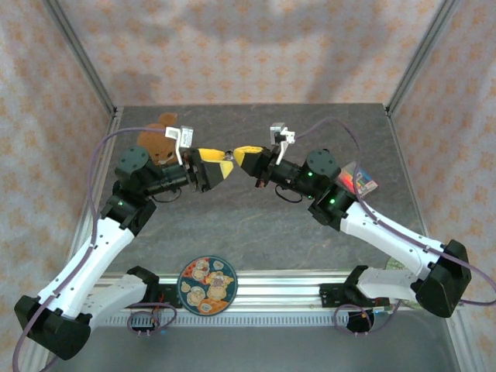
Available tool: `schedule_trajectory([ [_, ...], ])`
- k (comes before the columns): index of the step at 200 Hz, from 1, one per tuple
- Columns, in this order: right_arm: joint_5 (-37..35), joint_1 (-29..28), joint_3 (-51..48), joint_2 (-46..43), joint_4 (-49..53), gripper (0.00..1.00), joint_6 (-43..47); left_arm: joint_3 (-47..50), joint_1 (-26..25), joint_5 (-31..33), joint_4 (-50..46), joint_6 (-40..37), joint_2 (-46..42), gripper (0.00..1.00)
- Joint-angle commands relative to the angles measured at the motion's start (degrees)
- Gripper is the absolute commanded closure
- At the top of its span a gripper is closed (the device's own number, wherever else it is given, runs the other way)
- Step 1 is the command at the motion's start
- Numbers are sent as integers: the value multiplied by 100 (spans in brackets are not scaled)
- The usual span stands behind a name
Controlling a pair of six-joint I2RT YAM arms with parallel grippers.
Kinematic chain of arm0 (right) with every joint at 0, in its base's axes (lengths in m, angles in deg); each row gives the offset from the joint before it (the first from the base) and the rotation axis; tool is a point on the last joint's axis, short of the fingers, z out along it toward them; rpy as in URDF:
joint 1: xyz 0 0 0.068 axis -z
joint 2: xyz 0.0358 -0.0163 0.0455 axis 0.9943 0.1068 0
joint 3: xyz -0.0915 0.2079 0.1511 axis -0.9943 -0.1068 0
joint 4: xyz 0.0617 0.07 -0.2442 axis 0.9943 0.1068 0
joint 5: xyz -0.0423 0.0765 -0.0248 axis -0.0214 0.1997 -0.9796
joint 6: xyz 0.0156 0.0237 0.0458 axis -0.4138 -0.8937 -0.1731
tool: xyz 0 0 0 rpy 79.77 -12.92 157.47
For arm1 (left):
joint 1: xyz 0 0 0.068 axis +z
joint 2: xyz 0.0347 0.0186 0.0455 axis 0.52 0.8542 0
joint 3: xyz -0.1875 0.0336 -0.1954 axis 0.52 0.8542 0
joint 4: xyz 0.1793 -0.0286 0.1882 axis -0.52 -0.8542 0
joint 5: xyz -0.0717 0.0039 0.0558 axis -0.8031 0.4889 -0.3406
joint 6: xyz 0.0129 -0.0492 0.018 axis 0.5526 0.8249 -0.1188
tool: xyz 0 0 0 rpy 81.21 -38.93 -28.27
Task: Remove the keys from the keyring
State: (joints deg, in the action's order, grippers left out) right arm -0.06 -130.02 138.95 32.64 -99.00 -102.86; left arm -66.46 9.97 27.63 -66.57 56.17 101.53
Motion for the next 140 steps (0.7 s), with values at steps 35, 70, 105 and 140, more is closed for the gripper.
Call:
schedule_trajectory([
  [35,-212,-34,333,190,-257,100,158,-207,1,-219,300,106,-45,5],
  [70,-281,-34,363,216,-177,100,219,-226,1,-203,230,47,-82,5],
  [105,-494,-41,299,103,-95,100,384,-240,1,-167,150,-6,-100,5],
  [140,-722,-125,259,59,-28,100,577,-242,1,-167,249,73,-81,6],
])
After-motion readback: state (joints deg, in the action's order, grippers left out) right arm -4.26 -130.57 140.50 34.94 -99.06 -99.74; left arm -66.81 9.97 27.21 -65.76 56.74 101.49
